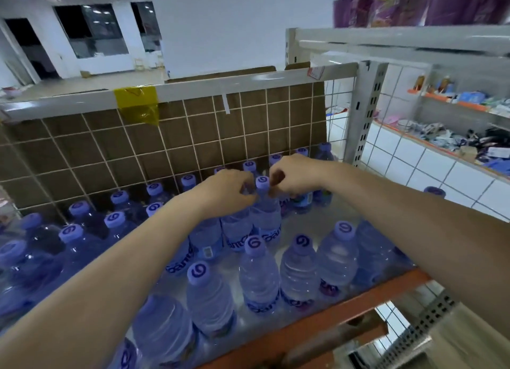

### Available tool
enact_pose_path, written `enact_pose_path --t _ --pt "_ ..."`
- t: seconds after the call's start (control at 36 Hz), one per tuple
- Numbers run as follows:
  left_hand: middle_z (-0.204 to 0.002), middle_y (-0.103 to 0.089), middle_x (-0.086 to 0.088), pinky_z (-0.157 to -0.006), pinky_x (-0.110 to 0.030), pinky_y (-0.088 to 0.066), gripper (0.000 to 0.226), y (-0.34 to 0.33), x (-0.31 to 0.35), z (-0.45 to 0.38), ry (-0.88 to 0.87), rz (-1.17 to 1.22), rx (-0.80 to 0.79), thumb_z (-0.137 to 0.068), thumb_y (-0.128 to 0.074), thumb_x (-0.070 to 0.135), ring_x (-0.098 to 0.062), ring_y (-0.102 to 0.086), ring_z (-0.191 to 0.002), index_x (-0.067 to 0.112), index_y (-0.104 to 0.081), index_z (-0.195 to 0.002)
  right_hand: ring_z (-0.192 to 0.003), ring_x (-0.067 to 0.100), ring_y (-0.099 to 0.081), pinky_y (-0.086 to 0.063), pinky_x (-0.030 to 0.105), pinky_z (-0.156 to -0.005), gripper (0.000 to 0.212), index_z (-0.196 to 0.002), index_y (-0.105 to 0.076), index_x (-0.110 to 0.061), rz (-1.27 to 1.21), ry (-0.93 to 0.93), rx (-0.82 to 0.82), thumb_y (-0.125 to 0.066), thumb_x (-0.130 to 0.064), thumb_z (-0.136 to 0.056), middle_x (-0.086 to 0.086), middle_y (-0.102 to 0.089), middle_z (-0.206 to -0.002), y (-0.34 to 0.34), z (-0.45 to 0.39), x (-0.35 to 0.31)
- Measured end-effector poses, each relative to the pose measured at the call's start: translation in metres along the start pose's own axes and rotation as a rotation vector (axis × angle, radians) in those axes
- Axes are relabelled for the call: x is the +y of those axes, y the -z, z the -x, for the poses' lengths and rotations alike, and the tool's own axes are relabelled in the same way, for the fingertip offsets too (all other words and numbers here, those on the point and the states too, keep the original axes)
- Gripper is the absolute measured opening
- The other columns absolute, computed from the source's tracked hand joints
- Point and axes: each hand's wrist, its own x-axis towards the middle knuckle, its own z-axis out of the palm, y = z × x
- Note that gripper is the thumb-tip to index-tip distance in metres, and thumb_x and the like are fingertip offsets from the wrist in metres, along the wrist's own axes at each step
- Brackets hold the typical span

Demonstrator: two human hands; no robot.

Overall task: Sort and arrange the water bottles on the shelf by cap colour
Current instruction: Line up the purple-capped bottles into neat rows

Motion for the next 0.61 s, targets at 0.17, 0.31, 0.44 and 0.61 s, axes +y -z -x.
enact_pose_path --t 0.17,0.31,0.44,0.61 --pt "-0.082 -0.056 0.007 -0.067 -0.031 -0.045 0.017 -0.007 0.013 0.016 -0.061 0.023 -0.072 -0.087 -0.054 0.046 -0.017 -0.056 -0.079 0.029 -0.053 -0.083 -0.062 0.014 -0.061 -0.044 0.024 -0.052 0.012 -0.085 -0.066 -0.015 0.029 -0.023 0.055 -0.067 -0.027 -0.087 0.004 -0.065 -0.076 -0.012 0.024 -0.011" --pt "-0.096 -0.060 0.000 -0.069 -0.032 -0.044 0.032 -0.009 0.025 0.033 -0.082 -0.005 -0.134 -0.089 -0.054 0.051 -0.019 -0.057 -0.086 0.021 -0.059 -0.099 -0.066 0.014 -0.063 -0.045 0.026 -0.056 0.017 -0.082 -0.066 -0.020 0.031 -0.051 0.080 -0.070 -0.036 -0.085 0.000 -0.067 -0.078 -0.025 0.044 -0.015" --pt "-0.092 -0.061 -0.004 -0.070 -0.032 -0.043 0.031 -0.013 0.040 0.048 -0.095 -0.061 -0.228 -0.089 -0.056 0.051 -0.021 -0.057 -0.082 0.021 -0.057 -0.091 -0.072 0.017 -0.058 -0.042 0.028 -0.061 0.029 -0.088 -0.068 -0.013 0.126 -0.102 0.081 -0.068 -0.042 -0.084 0.004 -0.067 -0.083 -0.034 0.067 -0.021" --pt "-0.101 -0.060 -0.003 -0.074 -0.033 -0.045 0.043 -0.020 0.039 0.058 -0.078 -0.132 -0.302 -0.085 -0.061 0.053 -0.022 -0.057 -0.089 0.016 -0.057 -0.106 -0.064 0.019 -0.069 -0.051 0.029 -0.057 0.036 -0.090 -0.067 -0.012 0.157 -0.163 -0.024 -0.070 -0.047 -0.083 0.006 -0.069 -0.077 -0.039 0.088 -0.022"
